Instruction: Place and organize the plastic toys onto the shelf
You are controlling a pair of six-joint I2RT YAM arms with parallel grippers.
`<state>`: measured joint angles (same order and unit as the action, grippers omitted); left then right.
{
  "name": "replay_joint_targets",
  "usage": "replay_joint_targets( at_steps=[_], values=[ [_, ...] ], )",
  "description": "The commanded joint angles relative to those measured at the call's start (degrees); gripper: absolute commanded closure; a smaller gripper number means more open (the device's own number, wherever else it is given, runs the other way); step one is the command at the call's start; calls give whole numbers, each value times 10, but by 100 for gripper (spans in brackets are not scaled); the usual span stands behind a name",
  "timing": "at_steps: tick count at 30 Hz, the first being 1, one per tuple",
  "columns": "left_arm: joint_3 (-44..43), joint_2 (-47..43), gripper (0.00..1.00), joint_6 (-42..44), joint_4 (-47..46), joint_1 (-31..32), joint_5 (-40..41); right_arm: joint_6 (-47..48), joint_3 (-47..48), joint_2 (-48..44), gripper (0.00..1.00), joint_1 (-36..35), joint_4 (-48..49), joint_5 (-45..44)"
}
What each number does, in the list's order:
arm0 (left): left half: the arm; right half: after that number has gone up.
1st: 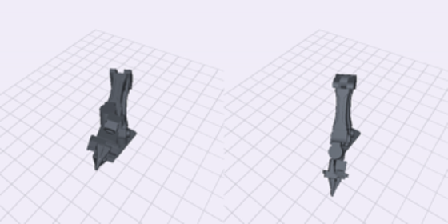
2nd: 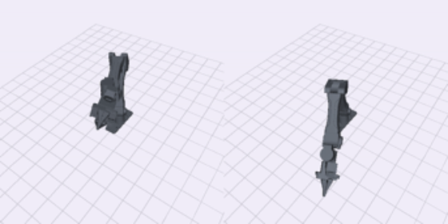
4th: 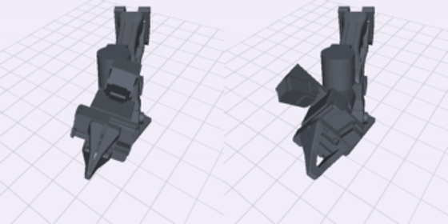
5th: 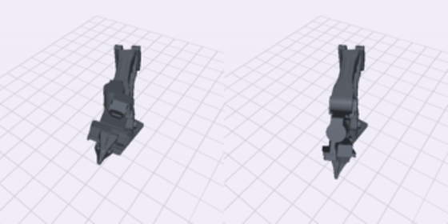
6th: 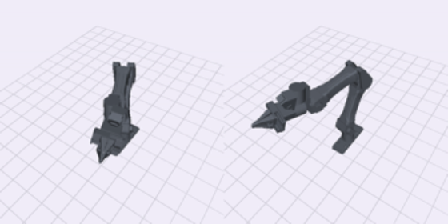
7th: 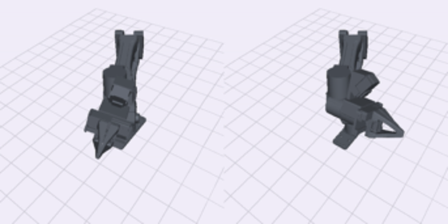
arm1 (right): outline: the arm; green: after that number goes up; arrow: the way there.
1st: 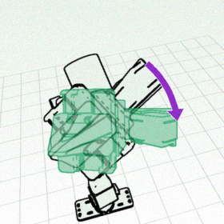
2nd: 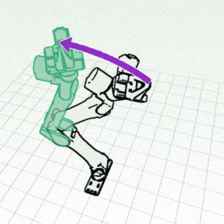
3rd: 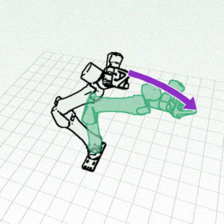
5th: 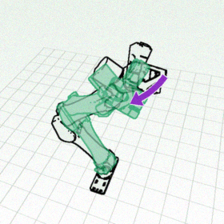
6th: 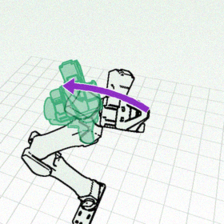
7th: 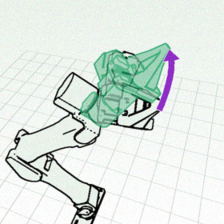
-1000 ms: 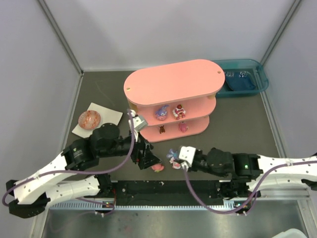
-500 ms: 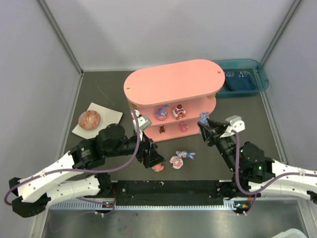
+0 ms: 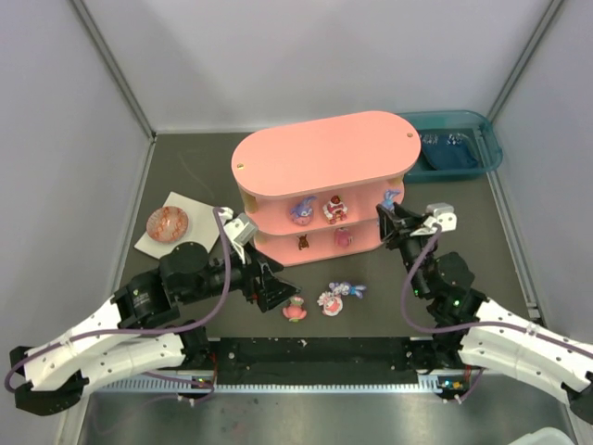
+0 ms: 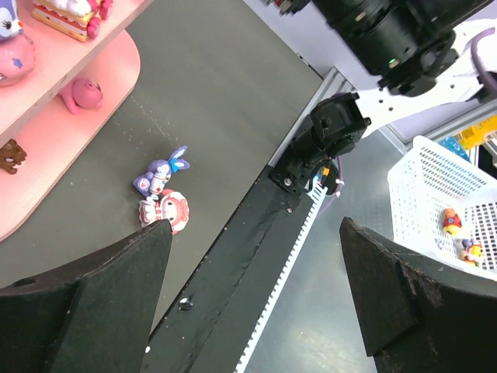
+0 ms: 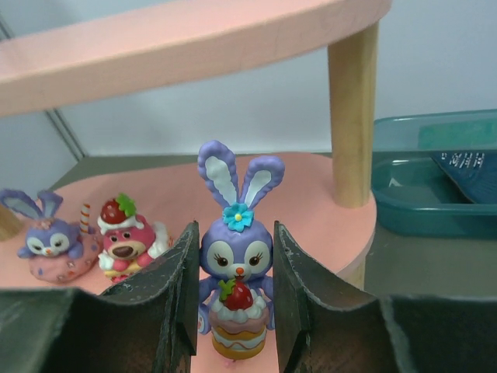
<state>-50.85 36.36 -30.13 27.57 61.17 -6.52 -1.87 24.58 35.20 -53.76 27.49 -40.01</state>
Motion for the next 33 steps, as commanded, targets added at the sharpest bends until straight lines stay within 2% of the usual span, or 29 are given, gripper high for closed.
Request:
replay_joint_targets(
  at_steps=[1, 6, 12, 18, 23, 29, 33],
  values=[
    [10, -13, 5, -12, -35, 1, 25, -9, -38, 31, 100, 24, 178, 83],
    [16, -23, 5, -15, -38, 1, 36, 3, -67, 71, 100, 42, 294, 121],
    [21, -36, 5, -11, -38, 1, 55, 16, -70, 101, 100, 54, 349, 159],
    [24, -40, 4, -5, -41, 1, 60, 44, -95, 165, 100, 79, 460, 207],
    [31, -48, 4, 0, -46, 1, 59, 63, -110, 238, 100, 90, 570, 200],
    [27, -44, 3, 5, -49, 1, 60, 73, -119, 290, 100, 104, 646, 242],
    [29, -40, 4, 5, -58, 1, 77, 73, -111, 304, 100, 110, 647, 256]
  ],
)
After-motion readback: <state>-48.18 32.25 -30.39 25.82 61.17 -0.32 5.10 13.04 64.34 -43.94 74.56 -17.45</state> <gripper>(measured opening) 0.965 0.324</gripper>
